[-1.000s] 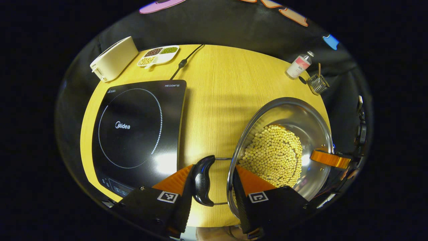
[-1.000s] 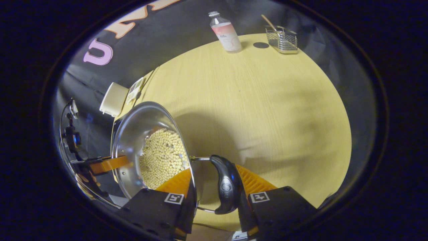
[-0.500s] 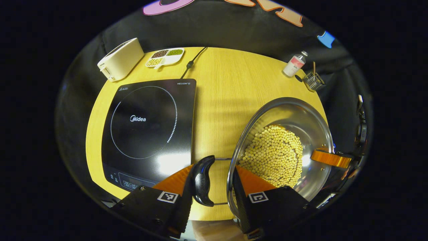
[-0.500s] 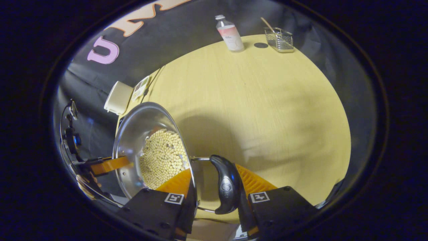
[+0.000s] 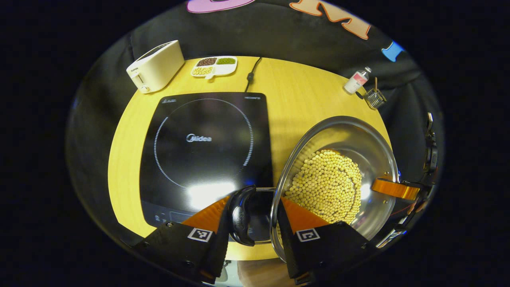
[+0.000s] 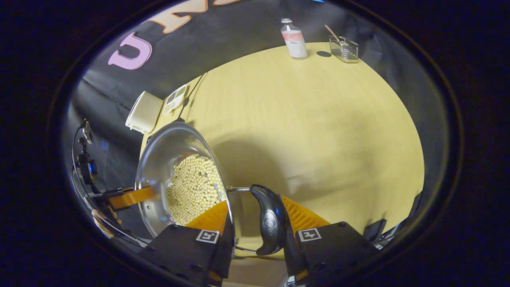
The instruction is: First push the handle of the pot to place it horizontally, then grasp the pot with both hands and set it on the induction cooktop.
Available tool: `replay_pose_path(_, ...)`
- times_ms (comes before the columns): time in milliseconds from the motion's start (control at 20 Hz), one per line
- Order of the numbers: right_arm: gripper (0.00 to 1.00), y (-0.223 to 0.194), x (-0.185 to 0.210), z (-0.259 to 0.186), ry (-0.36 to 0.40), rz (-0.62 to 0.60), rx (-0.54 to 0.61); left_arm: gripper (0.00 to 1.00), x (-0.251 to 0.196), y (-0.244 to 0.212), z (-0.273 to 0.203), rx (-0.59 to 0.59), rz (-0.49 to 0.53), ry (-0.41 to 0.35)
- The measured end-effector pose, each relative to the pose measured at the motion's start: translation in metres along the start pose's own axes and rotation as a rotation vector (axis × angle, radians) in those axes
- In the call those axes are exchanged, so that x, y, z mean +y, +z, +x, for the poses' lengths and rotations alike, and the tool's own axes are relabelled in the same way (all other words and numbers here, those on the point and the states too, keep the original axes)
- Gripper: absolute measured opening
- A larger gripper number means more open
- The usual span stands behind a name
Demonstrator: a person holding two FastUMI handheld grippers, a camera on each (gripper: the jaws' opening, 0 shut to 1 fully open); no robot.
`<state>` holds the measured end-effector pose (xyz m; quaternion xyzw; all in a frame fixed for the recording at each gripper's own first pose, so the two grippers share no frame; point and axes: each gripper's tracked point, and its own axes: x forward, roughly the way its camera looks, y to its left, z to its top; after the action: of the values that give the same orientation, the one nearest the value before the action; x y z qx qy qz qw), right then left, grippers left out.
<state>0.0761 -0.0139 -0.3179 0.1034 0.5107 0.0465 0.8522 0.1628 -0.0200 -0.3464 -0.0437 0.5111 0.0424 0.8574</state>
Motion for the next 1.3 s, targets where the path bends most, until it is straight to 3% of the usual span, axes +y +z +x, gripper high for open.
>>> replay_pose_path(50, 0.5, -0.004, 0.012, 0.002, 0.001, 0.008, 0.002, 0.62, -0.002, 0.002, 0.002, -0.004, 0.002, -0.001)
replay_pose_path(100, 0.57, -0.009, 0.025, 0.004, 0.003, 0.014, 0.004, 0.62, -0.003, 0.003, 0.003, -0.007, 0.006, -0.001)
replay_pose_path(550, 0.57, -0.016, 0.122, 0.023, -0.001, 0.021, -0.026, 0.61, -0.004, 0.003, 0.002, -0.052, 0.053, 0.016)
replay_pose_path(950, 0.57, -0.003, 0.175, 0.045, -0.009, -0.019, -0.041, 0.62, 0.001, 0.0, -0.004, -0.096, 0.014, 0.053)
replay_pose_path(1000, 0.5, -0.001, 0.181, 0.049, -0.011, -0.028, -0.045, 0.62, 0.0, -0.004, -0.003, -0.104, 0.008, 0.062)
replay_pose_path(1300, 0.5, 0.022, 0.211, 0.072, -0.03, -0.064, -0.078, 0.61, -0.001, -0.008, -0.005, -0.138, -0.015, 0.093)
